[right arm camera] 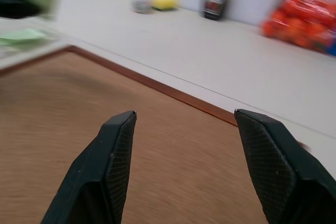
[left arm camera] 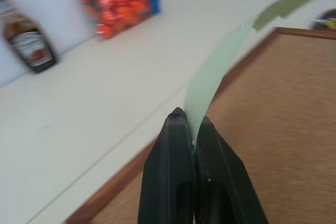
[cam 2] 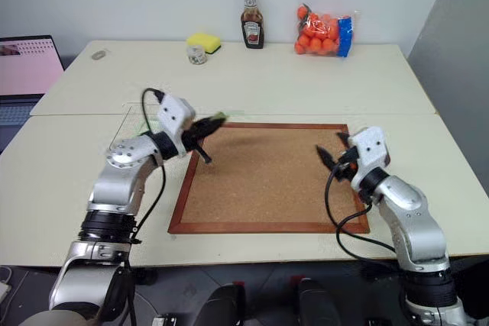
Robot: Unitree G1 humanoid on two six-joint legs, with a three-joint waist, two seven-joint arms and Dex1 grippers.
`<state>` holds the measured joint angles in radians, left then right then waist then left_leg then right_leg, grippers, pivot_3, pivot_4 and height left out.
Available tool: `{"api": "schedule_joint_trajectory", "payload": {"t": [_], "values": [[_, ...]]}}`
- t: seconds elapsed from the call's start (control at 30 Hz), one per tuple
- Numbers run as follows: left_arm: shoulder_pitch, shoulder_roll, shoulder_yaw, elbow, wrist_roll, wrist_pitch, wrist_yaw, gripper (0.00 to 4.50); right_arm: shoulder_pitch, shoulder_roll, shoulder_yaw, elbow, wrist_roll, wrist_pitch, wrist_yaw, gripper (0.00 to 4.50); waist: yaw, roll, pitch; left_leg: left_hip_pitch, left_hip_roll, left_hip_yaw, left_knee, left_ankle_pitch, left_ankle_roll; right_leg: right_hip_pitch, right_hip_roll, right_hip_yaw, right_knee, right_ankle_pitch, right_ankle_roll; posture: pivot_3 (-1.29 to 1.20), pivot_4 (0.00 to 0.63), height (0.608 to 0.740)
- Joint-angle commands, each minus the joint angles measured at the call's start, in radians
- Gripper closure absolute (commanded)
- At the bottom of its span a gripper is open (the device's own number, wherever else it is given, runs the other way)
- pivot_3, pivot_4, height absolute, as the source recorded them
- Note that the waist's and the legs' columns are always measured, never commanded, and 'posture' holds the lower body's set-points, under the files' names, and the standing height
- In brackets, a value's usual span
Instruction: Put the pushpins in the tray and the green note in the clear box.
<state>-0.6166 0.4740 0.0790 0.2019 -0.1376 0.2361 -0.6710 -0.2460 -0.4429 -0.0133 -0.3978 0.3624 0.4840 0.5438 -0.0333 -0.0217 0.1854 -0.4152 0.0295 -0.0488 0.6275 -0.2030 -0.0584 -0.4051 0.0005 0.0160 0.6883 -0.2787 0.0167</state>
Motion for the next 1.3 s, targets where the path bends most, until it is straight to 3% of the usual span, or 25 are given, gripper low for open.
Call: {"api": "schedule_joint_trajectory", "payload": {"t": [0.03, 0.23, 0.4, 0.7, 1.07, 1.3], "values": [[0.026, 0.014, 0.130, -0.133, -0.001, 0.157, 0.199, 4.50, -0.101, -0.006, 0.067, -0.088, 0.080, 0.072, 0.076, 1.34, -0.002, 0.000, 0.000, 0.000, 0.000, 0.000, 0.000, 0.000, 0.000, 0.000, 0.000, 0.000, 0.000, 0.000, 0.000, 0.00, 0.150, 0.740], [0.129, 0.016, 0.213, -0.248, 0.035, 0.358, 0.385, 4.50, -0.279, 0.046, 0.152, 0.005, 0.105, 0.109, 0.131, 1.34, 0.002, 0.000, 0.000, 0.000, 0.000, -0.001, 0.000, 0.000, 0.000, 0.000, 0.000, 0.000, 0.000, 0.000, 0.000, 0.00, 0.150, 0.740], [0.137, 0.023, 0.243, -0.237, 0.046, 0.425, 0.466, 4.50, -0.376, 0.087, 0.202, 0.101, 0.096, 0.093, 0.190, 1.34, 0.008, -0.001, 0.001, -0.001, 0.000, -0.002, 0.000, 0.000, 0.000, 0.000, -0.001, -0.001, 0.000, 0.001, -0.002, 0.00, 0.150, 0.740], [0.066, -0.003, 0.265, -0.167, 0.008, 0.488, 0.524, 4.50, -0.413, 0.107, 0.260, 0.164, 0.030, 0.044, 0.220, 1.34, 0.005, -0.002, 0.001, -0.001, -0.001, -0.002, 0.000, 0.000, 0.000, 0.000, -0.002, -0.001, 0.000, 0.003, -0.005, 0.00, 0.150, 0.740], [0.024, -0.017, 0.293, -0.125, -0.020, 0.485, 0.578, 2.45, -0.382, 0.100, 0.254, 0.140, 0.005, 0.052, 0.211, 1.26, 0.004, -0.002, 0.001, -0.001, -0.001, -0.002, 0.000, 0.000, 0.000, 0.000, -0.002, -0.001, 0.000, 0.003, -0.005, 0.00, 0.150, 0.740], [0.037, -0.047, 0.302, -0.189, -0.054, 0.394, 0.569, 1.09, -0.360, 0.093, 0.236, 0.118, 0.003, 0.055, 0.193, 1.26, 0.005, -0.002, 0.001, -0.001, -0.001, -0.002, 0.000, 0.000, 0.000, 0.000, -0.002, -0.001, 0.000, 0.003, -0.005, 0.00, 0.150, 0.740]]}}
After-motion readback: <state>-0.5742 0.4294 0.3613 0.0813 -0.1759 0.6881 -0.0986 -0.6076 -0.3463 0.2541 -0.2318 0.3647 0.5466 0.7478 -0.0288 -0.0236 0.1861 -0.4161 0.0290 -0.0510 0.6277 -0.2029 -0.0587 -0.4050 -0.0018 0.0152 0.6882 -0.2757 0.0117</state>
